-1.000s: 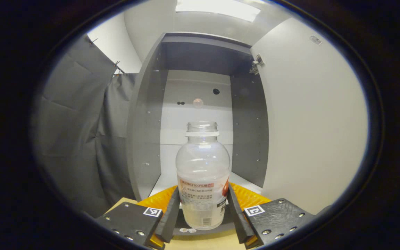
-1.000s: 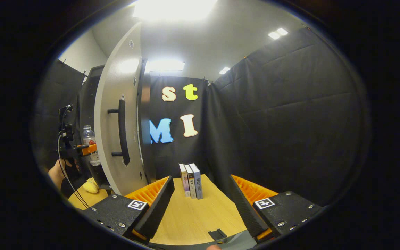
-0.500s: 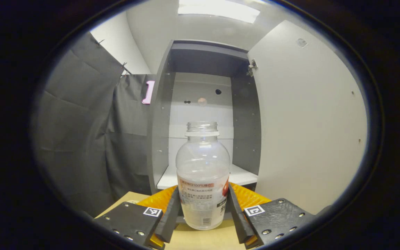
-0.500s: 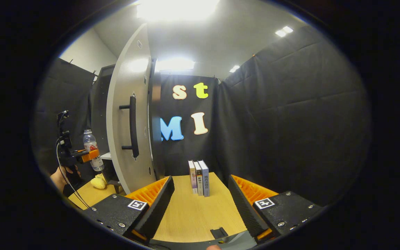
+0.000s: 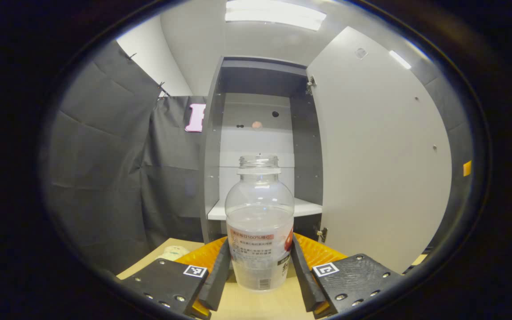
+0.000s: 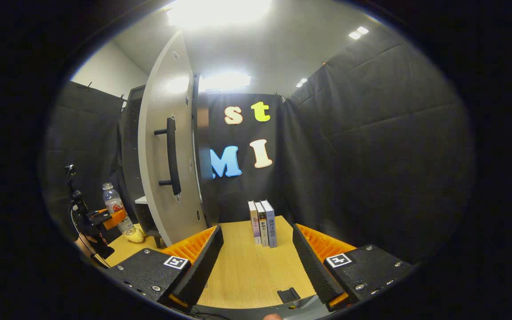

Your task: Open the cabinet door with the right hand, grasp the bottle in the cabinet with the left hand and place it on the coaster, then close the cabinet door with the right hand.

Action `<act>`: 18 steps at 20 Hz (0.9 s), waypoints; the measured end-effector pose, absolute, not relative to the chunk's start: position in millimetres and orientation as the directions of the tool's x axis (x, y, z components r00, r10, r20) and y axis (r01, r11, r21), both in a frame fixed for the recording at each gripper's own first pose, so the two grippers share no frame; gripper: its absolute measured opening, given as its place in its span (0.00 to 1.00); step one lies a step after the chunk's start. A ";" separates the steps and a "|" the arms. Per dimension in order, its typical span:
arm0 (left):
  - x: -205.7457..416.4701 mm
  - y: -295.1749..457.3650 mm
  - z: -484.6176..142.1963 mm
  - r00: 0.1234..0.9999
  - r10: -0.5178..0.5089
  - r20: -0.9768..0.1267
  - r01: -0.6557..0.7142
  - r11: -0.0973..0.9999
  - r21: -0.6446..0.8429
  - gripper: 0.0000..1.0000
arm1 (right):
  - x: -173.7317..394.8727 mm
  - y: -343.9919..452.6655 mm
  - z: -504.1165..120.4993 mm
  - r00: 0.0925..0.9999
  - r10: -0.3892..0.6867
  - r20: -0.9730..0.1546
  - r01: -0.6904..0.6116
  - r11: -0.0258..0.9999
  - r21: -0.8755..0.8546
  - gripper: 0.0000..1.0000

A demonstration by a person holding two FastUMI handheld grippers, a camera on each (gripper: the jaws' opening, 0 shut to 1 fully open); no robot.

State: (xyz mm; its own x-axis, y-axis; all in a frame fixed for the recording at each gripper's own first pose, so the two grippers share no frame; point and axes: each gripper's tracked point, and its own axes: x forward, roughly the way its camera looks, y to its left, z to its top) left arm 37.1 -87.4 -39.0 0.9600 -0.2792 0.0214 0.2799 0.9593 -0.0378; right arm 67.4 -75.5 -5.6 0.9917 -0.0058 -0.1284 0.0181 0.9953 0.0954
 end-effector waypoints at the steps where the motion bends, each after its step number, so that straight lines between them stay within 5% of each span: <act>1: 30.4 -87.6 -46.7 0.960 -0.281 0.015 0.281 0.959 -0.041 0.71 | 66.8 -75.5 -6.5 0.992 -0.004 -0.127 0.016 0.996 0.091 0.96; 18: -48.9 -59.0 -178.5 0.963 -0.253 -0.097 0.244 0.965 -0.094 0.71 | 81.5 -47.7 -23.3 0.991 0.043 -0.130 -0.041 0.999 0.021 0.96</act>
